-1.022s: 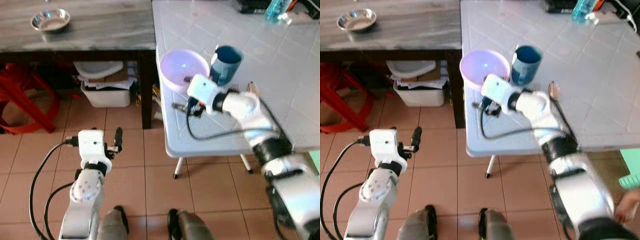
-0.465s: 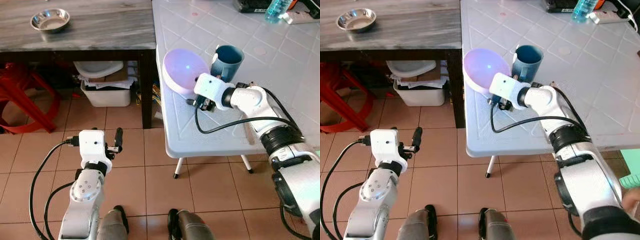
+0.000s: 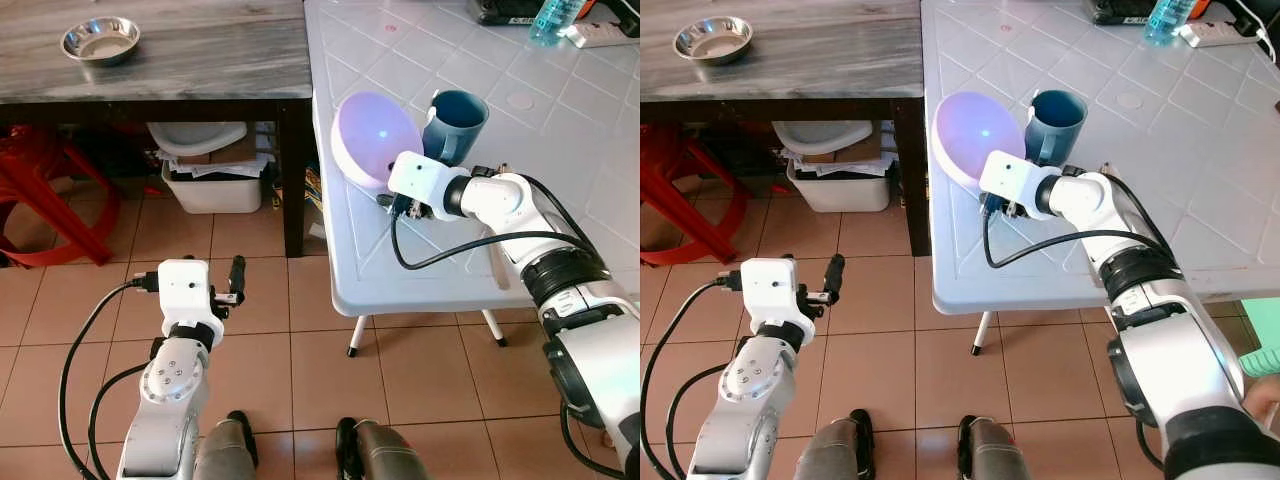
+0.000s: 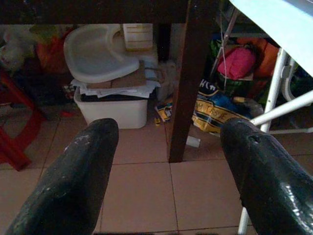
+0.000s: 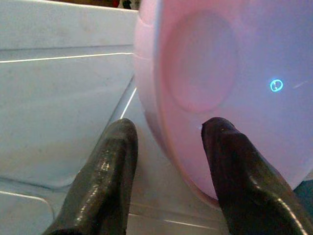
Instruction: Setting the table
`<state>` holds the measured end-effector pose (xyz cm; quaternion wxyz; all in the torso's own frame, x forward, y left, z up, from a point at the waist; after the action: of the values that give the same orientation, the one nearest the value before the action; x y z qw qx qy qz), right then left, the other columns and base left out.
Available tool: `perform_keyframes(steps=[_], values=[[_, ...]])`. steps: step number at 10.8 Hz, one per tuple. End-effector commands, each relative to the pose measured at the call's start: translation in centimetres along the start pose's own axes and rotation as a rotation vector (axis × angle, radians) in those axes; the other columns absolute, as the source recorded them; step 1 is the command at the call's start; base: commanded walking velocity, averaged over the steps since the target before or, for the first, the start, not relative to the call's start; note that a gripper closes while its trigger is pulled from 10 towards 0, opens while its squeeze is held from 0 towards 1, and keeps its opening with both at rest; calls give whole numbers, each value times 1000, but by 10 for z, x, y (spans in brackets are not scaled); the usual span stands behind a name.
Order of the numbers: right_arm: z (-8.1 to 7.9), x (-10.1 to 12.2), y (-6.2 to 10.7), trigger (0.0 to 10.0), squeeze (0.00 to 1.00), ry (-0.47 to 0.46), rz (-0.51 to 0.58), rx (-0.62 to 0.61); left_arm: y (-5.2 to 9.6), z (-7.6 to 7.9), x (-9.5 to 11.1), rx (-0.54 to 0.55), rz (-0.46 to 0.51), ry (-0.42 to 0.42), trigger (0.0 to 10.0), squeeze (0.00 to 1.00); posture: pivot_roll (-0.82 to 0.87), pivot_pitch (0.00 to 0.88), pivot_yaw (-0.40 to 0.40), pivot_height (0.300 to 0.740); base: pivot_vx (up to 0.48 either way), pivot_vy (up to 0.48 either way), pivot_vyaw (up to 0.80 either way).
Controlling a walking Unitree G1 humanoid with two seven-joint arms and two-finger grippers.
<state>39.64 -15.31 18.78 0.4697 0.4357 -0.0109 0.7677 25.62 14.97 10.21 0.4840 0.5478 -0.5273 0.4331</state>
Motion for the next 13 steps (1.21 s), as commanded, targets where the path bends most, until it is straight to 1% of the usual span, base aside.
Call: perform_keyframes(steps=[1, 3, 4, 5, 6, 8, 9, 11, 12, 13], values=[[3, -1, 2, 0, 0, 14, -8, 0, 0, -1, -4, 5, -24, -10, 10000, 0, -13, 212, -37, 740, 0, 0, 0], [-8, -5, -1, 0, 0, 18, -3, 29, -1, -1, -4, 4, -20, -13, 10000, 0, -10, 207, -35, 740, 0, 0, 0], [-9, -6, -1, 0, 0, 20, -2, 32, -1, -2, -4, 5, -20, -14, 10000, 0, -10, 205, -36, 740, 0, 0, 0], [-10, -3, -1, 0, 0, 65, 11, 37, -1, -2, -4, 4, -19, -15, 10000, 0, -9, 205, -36, 740, 0, 0, 0], [-11, 1, -2, 0, 0, 84, 30, 37, -1, -2, -4, 6, -19, -16, 10000, 0, -6, 207, -35, 740, 0, 0, 0], [-20, 0, -4, 0, 0, 101, 46, 48, 2, -6, -6, 18, -25, -17, 10000, 0, 5, 189, -34, 740, 0, 0, 0], [-25, 3, -6, 0, 0, 118, 72, 47, 2, -9, -7, 28, -28, -22, 10000, 0, 4, 181, -26, 740, 0, 0, 0], [-26, 2, -5, 0, 0, 105, 115, -12, -4, -13, -7, 49, -27, -21, 10000, 0, 4, 166, -26, 740, 0, 0, 0], [-27, 6, -3, 0, 0, 101, 164, -55, -6, -14, -6, 62, -24, -21, 10000, 0, 3, 164, -25, 740, 0, 0, 0], [-30, 15, -2, 0, 0, 97, 245, -99, -8, -16, -4, 81, -14, -21, 10000, 0, 3, 156, -27, 740, 0, 0, 0]])
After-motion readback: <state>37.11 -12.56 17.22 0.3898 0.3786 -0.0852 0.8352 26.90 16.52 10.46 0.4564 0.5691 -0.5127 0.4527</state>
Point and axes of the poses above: a point about 5 cm out from each wrist's last joint towards the gripper, its own y axis pointing back from the gripper into the wrist, its own x axis along the axis of the wrist's last joint, z = x × y, the point moved 1 cm from there along -y, pointing out of the wrist towards the gripper, and after that the axes turned 9 degrees about -y, right-handed, at the moved point
